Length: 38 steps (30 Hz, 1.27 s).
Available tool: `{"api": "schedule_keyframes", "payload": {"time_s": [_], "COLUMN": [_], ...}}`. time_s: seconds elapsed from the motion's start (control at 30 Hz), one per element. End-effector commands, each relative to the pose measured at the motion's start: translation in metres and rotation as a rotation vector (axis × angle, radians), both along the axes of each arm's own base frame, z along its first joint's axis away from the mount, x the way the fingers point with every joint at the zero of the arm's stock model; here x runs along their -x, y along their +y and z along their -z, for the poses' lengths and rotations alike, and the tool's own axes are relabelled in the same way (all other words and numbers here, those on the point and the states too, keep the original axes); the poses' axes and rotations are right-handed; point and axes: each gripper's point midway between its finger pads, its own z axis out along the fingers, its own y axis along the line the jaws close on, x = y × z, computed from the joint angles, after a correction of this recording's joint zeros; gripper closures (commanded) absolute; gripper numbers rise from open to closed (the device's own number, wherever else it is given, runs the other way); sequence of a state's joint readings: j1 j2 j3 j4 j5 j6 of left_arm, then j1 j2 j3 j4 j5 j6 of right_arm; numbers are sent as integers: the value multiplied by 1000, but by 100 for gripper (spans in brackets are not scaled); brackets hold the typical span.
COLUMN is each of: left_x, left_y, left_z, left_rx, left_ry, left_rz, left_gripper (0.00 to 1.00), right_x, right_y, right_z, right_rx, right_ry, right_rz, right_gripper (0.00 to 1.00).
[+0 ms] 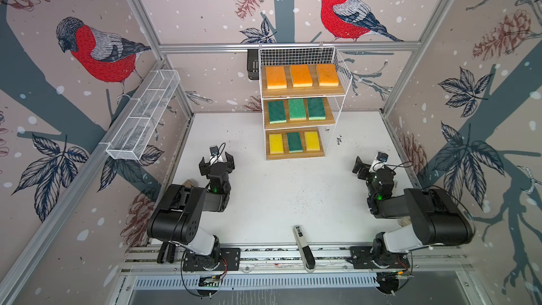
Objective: Place and organize the cleaning sponges onto the shelf
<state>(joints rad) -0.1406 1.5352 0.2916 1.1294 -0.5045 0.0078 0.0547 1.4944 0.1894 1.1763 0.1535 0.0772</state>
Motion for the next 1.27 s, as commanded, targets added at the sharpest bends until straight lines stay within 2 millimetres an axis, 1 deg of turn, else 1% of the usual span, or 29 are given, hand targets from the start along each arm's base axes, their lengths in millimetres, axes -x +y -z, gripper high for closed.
{"api": "schedule_keyframes", "payload": {"time_s": [0.0, 0.07, 0.1, 0.17, 0.2, 0.27, 1.23], "left_x": [5, 14, 15, 9, 6, 8, 7], "left_y": [-1, -3, -3, -3, -2, -1, -1], "left_z": [-21, -17, -21, -12, -11, -15, -14], "left_rx": [28, 40, 22, 34, 39, 35, 39], "left_ry": [-122, -157, -176, -109, -103, -137, -129], "left_rz": [34, 72, 70, 58, 48, 52, 58], "left_gripper": [2, 2, 2, 2, 2, 2, 2], "right_x": [-7, -8, -8, -11, -12, -13, -13], "right_y": [-3, -3, -4, -7, -7, -9, -9], "right_z": [-23, -22, -22, -20, -20, -19, -20], "right_rx": [35, 33, 31, 20, 14, 8, 6], "right_ry": [-85, -79, -78, -65, -64, -58, -60], "right_rz": [12, 12, 14, 21, 20, 17, 16], "right_gripper": [0, 0, 0, 0, 0, 0, 0]}}
